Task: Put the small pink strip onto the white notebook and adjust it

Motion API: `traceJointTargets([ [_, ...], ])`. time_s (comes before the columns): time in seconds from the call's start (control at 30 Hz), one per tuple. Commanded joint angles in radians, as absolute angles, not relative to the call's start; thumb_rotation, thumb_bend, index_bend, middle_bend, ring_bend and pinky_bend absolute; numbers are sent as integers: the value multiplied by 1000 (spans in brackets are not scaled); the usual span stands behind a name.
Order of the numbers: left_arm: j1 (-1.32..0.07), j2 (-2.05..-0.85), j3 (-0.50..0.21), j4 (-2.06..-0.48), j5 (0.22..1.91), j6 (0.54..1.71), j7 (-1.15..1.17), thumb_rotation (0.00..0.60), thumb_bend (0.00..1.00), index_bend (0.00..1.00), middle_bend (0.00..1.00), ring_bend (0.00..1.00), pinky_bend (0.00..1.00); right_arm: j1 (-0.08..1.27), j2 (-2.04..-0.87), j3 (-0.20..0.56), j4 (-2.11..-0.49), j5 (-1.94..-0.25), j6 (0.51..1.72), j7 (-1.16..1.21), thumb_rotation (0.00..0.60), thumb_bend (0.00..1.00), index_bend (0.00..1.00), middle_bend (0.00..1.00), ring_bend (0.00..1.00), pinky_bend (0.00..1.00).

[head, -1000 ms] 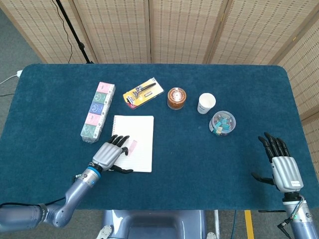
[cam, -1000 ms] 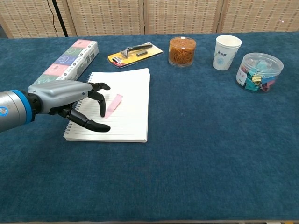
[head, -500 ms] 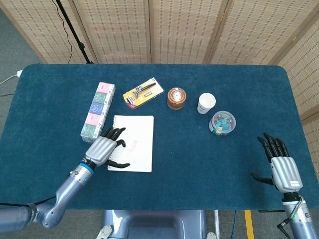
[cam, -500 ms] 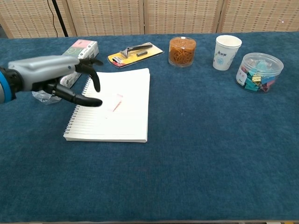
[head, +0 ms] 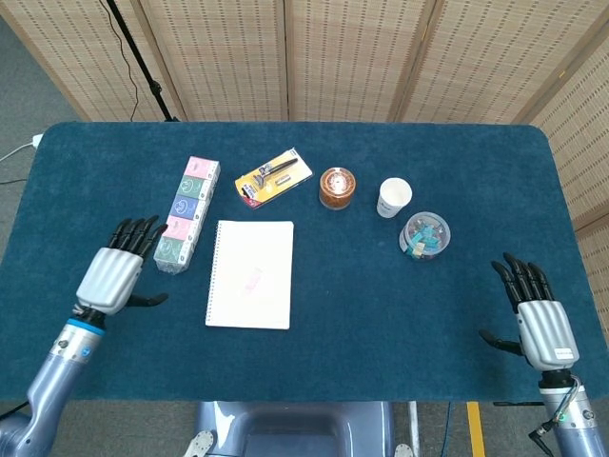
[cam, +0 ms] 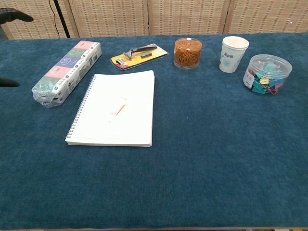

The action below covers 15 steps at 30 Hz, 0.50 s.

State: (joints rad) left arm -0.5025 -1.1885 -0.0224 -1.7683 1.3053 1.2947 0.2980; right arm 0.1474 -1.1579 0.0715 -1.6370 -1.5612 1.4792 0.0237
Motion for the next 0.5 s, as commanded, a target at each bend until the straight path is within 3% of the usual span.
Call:
traceJointTargets([
  [0.03, -379, -1152, 37, -1697, 1381, 1424, 175, 600, 0, 0, 0, 0, 0, 144, -1163, 66, -1636, -1583, 1497, 22, 600, 0, 0, 0, 0, 0],
  [0.23, -254, -1155, 79, -1618, 1415, 1527, 31, 600, 0, 0, 0, 0, 0, 137, -1167, 64, -1633, -1609, 1525, 8, 600, 0, 0, 0, 0, 0],
  [0.5, -198, -1146, 84, -1588, 1449, 1547, 2, 600, 0, 0, 0, 0, 0, 131, -1172, 67, -1637, -1612, 1539, -24, 600, 0, 0, 0, 0, 0],
])
